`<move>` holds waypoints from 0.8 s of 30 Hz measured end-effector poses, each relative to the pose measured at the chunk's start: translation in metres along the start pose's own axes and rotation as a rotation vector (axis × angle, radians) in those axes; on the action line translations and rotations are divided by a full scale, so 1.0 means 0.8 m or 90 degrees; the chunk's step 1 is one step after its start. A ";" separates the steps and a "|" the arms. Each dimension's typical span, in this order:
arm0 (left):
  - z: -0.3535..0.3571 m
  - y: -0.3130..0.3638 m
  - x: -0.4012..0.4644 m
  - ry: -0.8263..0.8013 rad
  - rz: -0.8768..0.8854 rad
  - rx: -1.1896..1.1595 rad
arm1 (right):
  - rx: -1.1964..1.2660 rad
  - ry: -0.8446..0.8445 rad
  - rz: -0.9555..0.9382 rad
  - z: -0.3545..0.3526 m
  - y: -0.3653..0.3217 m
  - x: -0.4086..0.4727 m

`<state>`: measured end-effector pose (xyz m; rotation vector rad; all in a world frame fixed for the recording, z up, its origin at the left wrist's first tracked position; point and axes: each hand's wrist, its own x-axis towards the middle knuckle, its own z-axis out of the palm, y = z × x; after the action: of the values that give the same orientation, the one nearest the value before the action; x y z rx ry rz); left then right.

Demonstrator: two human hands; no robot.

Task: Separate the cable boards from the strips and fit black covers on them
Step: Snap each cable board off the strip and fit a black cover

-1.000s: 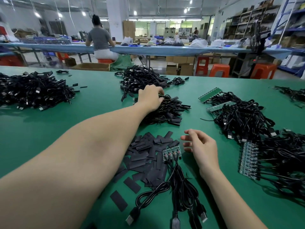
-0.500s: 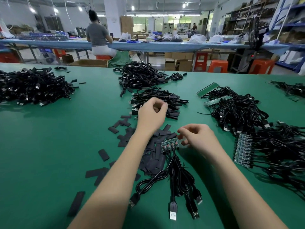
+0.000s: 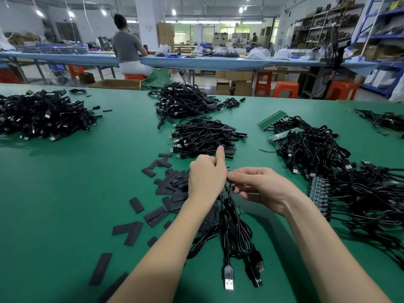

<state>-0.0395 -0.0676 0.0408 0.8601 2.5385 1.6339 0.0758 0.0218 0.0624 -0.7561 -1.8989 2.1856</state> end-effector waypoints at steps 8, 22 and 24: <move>0.000 0.006 -0.006 -0.006 -0.074 -0.107 | 0.118 -0.040 0.013 0.004 0.004 0.006; -0.020 0.004 0.001 -0.203 -0.038 -0.217 | 0.198 0.077 -0.080 -0.010 -0.017 -0.002; -0.028 0.005 0.003 -0.336 -0.123 -0.395 | 0.228 0.090 -0.103 -0.004 -0.016 0.003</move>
<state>-0.0458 -0.0839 0.0550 0.8009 1.5821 1.6889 0.0726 0.0283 0.0738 -0.6460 -1.3946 2.2160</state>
